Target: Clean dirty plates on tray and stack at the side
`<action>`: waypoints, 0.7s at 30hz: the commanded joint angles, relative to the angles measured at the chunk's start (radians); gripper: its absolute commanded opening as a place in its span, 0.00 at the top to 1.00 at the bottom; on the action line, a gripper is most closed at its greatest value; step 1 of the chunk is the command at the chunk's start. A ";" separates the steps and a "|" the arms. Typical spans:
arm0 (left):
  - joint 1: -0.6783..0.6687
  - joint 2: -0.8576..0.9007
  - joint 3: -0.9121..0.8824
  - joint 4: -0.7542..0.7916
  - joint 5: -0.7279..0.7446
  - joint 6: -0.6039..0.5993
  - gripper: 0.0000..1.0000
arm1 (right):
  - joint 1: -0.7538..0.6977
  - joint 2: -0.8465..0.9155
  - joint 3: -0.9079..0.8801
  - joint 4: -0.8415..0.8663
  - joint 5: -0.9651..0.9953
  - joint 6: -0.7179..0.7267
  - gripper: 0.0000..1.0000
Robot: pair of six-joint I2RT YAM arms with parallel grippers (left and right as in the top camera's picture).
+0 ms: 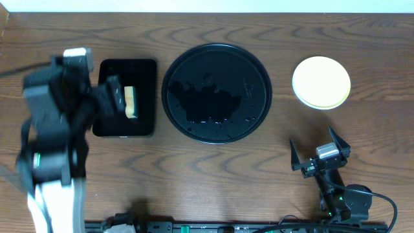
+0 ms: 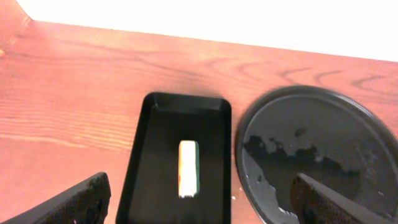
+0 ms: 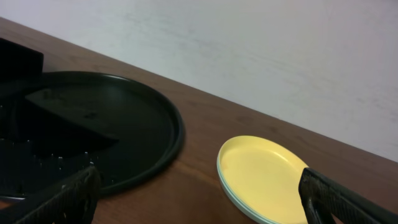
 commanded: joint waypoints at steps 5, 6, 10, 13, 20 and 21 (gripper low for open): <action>-0.025 -0.372 -0.268 -0.037 -0.008 0.006 0.08 | -0.014 -0.006 -0.001 -0.005 -0.007 0.013 0.01; -0.028 -0.420 -0.319 -0.037 -0.007 0.006 0.08 | -0.014 -0.006 -0.001 -0.005 -0.007 0.013 0.01; -0.039 -0.608 -0.529 0.008 -0.007 0.006 0.08 | -0.014 -0.006 -0.001 -0.005 -0.007 0.013 0.01; -0.040 -0.719 -0.661 0.109 -0.006 -0.003 0.08 | -0.014 -0.006 -0.001 -0.005 -0.007 0.013 0.01; -0.093 -0.937 -0.919 0.499 0.012 -0.028 0.08 | -0.014 -0.006 -0.001 -0.005 -0.007 0.013 0.01; -0.106 -0.961 -0.949 0.565 0.012 -0.028 0.08 | -0.014 -0.006 -0.001 -0.005 -0.007 0.013 0.01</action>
